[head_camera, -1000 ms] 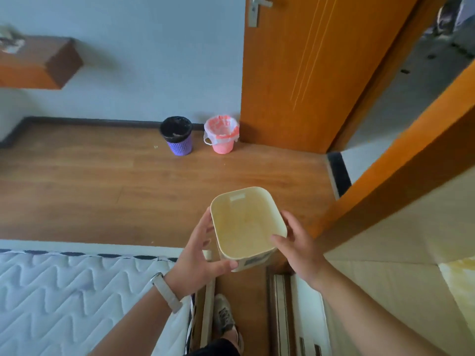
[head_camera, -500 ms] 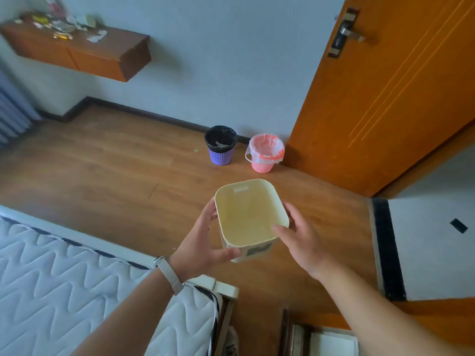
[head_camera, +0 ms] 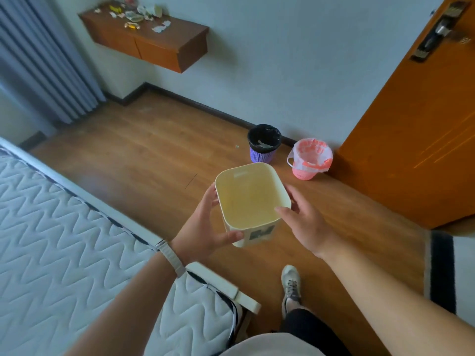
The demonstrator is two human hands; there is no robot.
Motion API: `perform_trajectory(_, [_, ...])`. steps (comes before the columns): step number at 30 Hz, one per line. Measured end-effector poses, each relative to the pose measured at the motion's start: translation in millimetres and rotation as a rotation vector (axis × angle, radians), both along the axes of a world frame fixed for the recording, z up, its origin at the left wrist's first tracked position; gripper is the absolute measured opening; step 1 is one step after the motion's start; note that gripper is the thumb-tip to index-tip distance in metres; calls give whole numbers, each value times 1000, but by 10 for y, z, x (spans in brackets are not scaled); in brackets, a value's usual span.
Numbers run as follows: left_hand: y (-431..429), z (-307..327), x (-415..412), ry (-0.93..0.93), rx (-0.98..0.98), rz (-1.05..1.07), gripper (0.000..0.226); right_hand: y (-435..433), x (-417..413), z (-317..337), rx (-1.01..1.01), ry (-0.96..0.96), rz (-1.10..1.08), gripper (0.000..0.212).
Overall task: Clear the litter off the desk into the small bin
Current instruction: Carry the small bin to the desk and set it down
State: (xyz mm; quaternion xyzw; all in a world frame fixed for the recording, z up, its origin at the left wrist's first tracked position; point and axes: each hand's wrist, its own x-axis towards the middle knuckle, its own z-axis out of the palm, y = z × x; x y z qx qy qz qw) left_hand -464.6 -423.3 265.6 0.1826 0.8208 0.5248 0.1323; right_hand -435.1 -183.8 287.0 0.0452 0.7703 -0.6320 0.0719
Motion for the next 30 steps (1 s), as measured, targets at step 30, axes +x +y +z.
perform_trajectory(30, [1783, 279, -2610, -102, -50, 441, 115, 1756, -3504, 60, -63, -3, 360, 37])
